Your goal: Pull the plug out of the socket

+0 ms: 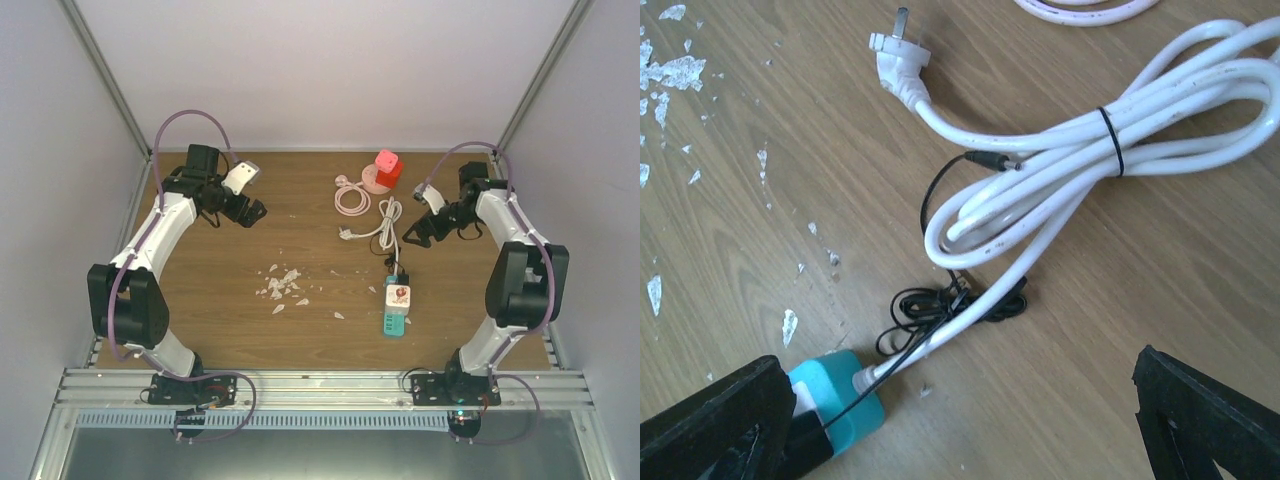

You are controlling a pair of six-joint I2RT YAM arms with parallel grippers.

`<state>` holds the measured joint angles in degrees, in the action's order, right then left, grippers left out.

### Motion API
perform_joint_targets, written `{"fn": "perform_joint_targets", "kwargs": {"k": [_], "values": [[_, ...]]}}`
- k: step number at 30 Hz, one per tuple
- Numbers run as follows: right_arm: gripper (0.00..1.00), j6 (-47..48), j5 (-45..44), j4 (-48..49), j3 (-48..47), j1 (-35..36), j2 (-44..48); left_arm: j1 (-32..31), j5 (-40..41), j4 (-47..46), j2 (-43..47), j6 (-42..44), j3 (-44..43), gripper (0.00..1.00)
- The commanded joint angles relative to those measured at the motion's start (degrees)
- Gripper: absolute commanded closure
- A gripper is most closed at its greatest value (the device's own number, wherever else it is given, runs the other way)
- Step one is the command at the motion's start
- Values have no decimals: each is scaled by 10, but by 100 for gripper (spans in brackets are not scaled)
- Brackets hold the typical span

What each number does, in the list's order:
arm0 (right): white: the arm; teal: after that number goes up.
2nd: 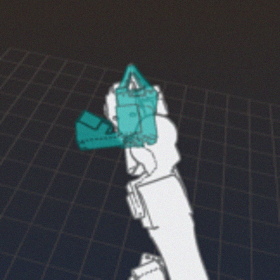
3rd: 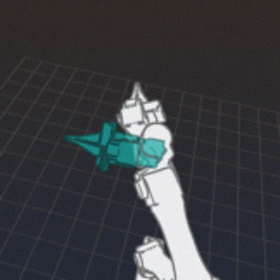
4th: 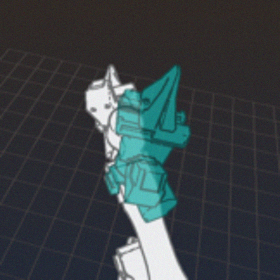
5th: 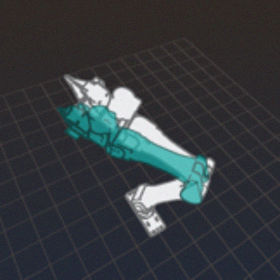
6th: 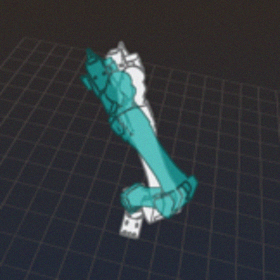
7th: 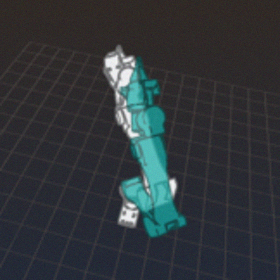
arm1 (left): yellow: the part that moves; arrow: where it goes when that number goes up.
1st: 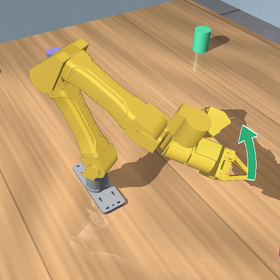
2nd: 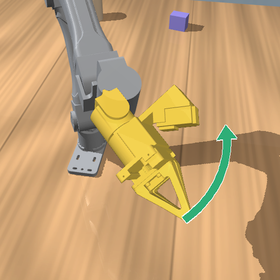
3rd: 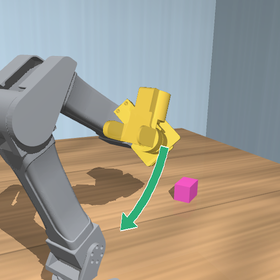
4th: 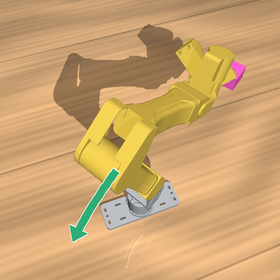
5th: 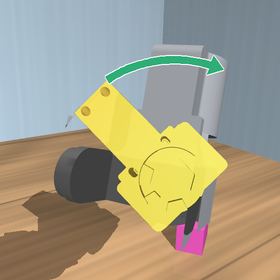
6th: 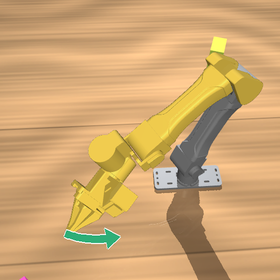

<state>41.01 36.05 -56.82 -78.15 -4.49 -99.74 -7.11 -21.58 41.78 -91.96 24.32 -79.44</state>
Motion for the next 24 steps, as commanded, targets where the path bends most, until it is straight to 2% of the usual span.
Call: {"fn": "perform_joint_targets", "kwargs": {"k": [1, 13, 24], "values": [[6, -34, -6, 50, 5, 22, -22, -6, -13, -22, 11, 15, 4, 1], [6, -161, 4, 120, -104, 31, -154, -7, -11, -31, 20, 19, 19, 1], [8, -207, 63, 125, -149, 39, -246, -6, -1, -36, 33, 29, 41, 1]]}}
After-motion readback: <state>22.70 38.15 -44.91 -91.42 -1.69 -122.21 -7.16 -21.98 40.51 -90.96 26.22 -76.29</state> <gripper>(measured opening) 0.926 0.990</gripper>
